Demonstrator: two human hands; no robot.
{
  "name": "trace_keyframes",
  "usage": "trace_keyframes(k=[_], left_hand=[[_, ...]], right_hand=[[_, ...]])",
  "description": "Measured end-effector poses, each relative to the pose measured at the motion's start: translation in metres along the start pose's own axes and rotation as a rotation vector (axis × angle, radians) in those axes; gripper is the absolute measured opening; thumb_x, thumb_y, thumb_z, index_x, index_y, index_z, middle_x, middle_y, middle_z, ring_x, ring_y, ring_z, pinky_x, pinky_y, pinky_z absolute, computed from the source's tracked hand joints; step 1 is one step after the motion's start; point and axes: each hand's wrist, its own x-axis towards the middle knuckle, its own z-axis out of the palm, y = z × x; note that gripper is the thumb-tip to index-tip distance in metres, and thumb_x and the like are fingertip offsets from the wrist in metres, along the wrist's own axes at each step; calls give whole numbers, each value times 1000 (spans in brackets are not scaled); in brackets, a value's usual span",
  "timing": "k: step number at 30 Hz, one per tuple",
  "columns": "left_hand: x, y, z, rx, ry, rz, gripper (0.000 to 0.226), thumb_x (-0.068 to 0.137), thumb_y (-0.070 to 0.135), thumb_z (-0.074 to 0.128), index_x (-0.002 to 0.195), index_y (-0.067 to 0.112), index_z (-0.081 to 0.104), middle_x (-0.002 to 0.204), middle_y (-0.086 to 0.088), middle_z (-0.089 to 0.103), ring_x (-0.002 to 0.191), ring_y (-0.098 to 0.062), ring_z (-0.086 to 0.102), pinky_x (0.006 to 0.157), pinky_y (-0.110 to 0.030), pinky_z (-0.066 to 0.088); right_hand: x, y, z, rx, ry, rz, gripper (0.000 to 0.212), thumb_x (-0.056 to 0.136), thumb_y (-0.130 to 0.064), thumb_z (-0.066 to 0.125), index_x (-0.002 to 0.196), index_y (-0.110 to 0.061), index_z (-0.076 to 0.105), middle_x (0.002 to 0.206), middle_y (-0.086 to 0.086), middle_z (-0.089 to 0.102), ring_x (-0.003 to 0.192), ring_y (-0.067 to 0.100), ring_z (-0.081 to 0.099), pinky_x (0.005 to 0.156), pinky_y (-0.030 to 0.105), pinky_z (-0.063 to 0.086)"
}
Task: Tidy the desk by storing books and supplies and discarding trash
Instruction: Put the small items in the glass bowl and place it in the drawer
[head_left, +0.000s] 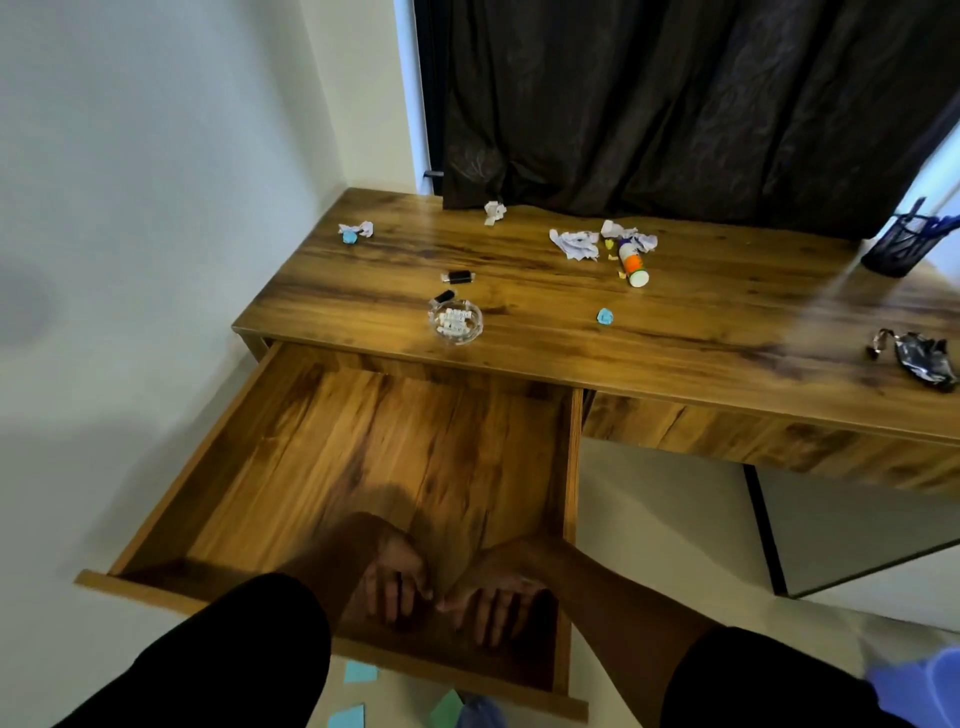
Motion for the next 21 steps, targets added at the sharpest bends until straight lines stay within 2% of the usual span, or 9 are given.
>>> trace_keyframes(k=[2,3,6,8,10,12,14,16,21], left_hand=[[4,0,-9,13,-62,24,25,104,44,45,97,23,58,93,3,62,82,-17,63,79,-30,51],[8,-1,-20,20,-33,40,25,101,50,45,100,27,55,96,4,59,81,-17,59,76,-28,47],[-4,-1,-57,-62,238,159,24,89,54,56,98,32,58,110,1,61,87,-15,55,58,-18,37],[-17,4,-79,-145,480,259,30,97,39,61,123,24,63,125,-4,63,102,-19,58,58,-11,38],[-25,10,-106,-167,706,342,39,98,32,63,133,14,62,134,-5,62,119,-22,60,73,-15,42],[-33,16,-129,-164,856,360,46,96,37,64,136,16,59,140,-6,57,129,-25,55,95,-28,45],[-32,22,-151,-180,953,382,47,92,38,65,134,19,58,140,-4,56,130,-27,54,104,-36,46],[-32,30,-173,-142,1043,417,47,87,35,65,132,21,56,136,-4,58,125,-25,56,99,-35,49],[-22,43,-228,-95,1162,393,81,82,41,76,148,11,40,145,-11,43,131,-34,46,105,-40,43]], right_hand=[[-3,-5,-13,11,96,-36,68,93,-61,62,142,-13,55,140,16,61,124,30,62,96,40,50],[-7,-7,-20,7,174,-70,67,93,-59,62,142,-15,55,139,14,62,126,30,61,99,41,49],[-23,-18,-48,-13,480,-251,53,90,-51,71,132,-20,60,125,4,67,110,23,67,89,36,55],[-35,-29,-72,-73,643,-348,41,88,-45,75,121,-21,67,119,1,68,104,20,67,83,34,57],[-43,-44,-99,-147,773,-380,37,87,-39,77,117,-20,71,122,3,69,112,23,66,94,41,56],[-52,-58,-123,-194,900,-403,37,86,-40,75,117,-22,70,120,3,69,110,22,66,95,43,56],[-61,-72,-147,-239,1031,-436,44,85,-44,73,123,-24,64,122,2,67,110,22,64,94,42,55],[-68,-86,-172,-307,1123,-454,55,88,-46,72,136,-23,56,133,4,62,121,24,60,97,39,51],[-67,-119,-230,-297,1241,-395,98,73,-65,76,153,-25,37,154,8,42,138,33,44,109,44,44]])
